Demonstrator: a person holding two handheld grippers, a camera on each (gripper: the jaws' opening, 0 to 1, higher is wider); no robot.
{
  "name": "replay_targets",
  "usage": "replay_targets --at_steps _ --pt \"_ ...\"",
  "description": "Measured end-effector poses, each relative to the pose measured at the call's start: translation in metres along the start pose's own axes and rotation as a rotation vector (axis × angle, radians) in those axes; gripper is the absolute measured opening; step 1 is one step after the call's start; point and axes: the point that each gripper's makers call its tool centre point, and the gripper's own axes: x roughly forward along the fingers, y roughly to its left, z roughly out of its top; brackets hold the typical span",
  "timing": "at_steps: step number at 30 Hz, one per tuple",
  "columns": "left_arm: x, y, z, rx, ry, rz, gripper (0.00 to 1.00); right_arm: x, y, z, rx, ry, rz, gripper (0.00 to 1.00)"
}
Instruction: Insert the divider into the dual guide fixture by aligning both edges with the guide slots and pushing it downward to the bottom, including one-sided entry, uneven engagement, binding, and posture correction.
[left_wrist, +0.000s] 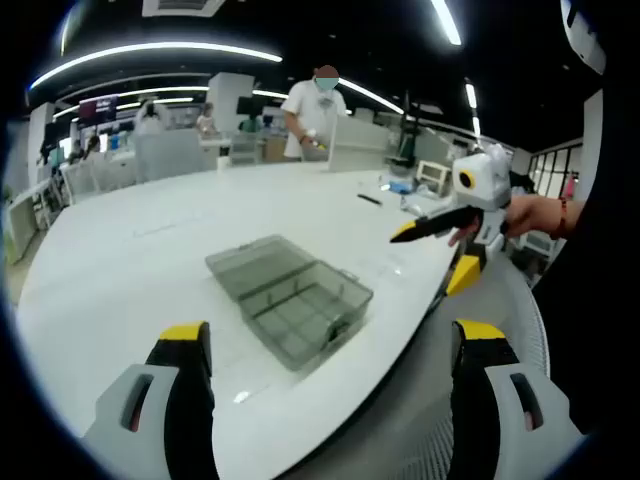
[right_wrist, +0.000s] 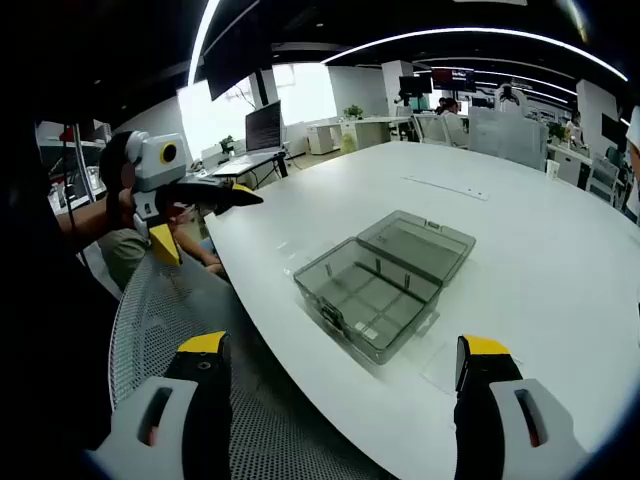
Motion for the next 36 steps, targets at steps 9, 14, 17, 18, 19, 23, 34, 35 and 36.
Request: replay_targets --at_steps 9,14,17,18,19,23,34,35,36 --pt "0.004 -0.003 -0.003 -0.004 0.002 -0.001 0.99 0.0 -0.001 -0.003 0.006 0.005 -0.005 0.92" --pt "0.003 -0.004 -0.004 -0.004 0.003 -0.005 0.99 0.001 0.001 -0.003 0.008 0.003 -0.003 0.92" --pt "0.004 -0.003 -0.005 -0.006 0.007 -0.005 0.99 0.001 0.001 -0.003 0.008 0.006 -0.006 0.92" --pt "0.004 -0.003 -0.005 -0.006 0.007 -0.005 0.99 0.0 0.0 -0.002 0.01 0.001 -0.008 0.92" --pt "0.004 -0.002 -0.005 -0.007 0.005 -0.005 0.99 0.0 0.0 -0.002 0.012 -0.003 -0.01 0.92" --pt "0.007 -0.004 -0.003 -0.008 0.002 -0.012 0.99 -0.002 -0.001 -0.005 0.016 0.005 -0.014 0.92" --pt "0.016 -0.004 -0.002 0.002 0.012 -0.033 0.99 -0.005 -0.007 -0.009 0.034 0.014 -0.027 0.92" --pt "0.016 -0.004 -0.002 0.005 0.013 -0.034 0.99 -0.005 -0.006 -0.01 0.036 0.018 -0.027 0.91" --pt "0.017 -0.003 -0.002 0.005 0.014 -0.035 0.99 -0.005 -0.006 -0.012 0.037 0.029 -0.029 0.91"
